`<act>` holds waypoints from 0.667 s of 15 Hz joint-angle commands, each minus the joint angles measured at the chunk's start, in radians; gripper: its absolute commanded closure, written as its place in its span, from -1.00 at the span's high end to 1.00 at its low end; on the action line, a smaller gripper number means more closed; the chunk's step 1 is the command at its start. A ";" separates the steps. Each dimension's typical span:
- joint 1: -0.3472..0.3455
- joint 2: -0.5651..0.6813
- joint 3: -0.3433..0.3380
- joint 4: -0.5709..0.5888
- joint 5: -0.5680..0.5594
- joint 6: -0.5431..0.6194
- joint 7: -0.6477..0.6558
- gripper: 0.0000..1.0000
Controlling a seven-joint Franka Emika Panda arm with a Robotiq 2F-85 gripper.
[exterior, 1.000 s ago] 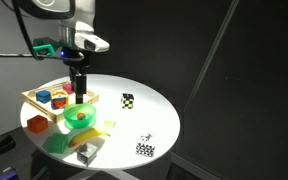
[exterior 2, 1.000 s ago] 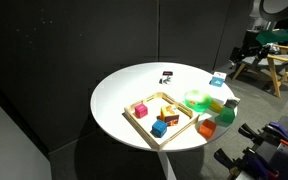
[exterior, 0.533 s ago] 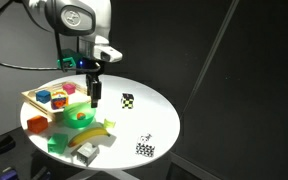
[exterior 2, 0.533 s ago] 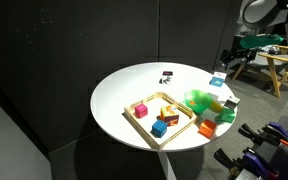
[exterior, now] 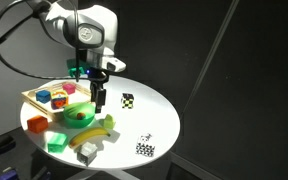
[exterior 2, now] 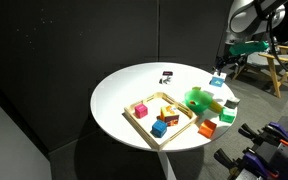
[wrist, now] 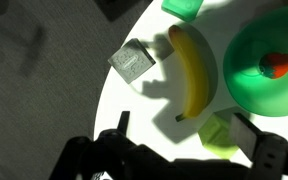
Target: Put the grey block on top of the orange cube in the crate
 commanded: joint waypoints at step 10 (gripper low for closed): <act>0.041 0.052 -0.037 0.028 0.004 0.002 -0.002 1.00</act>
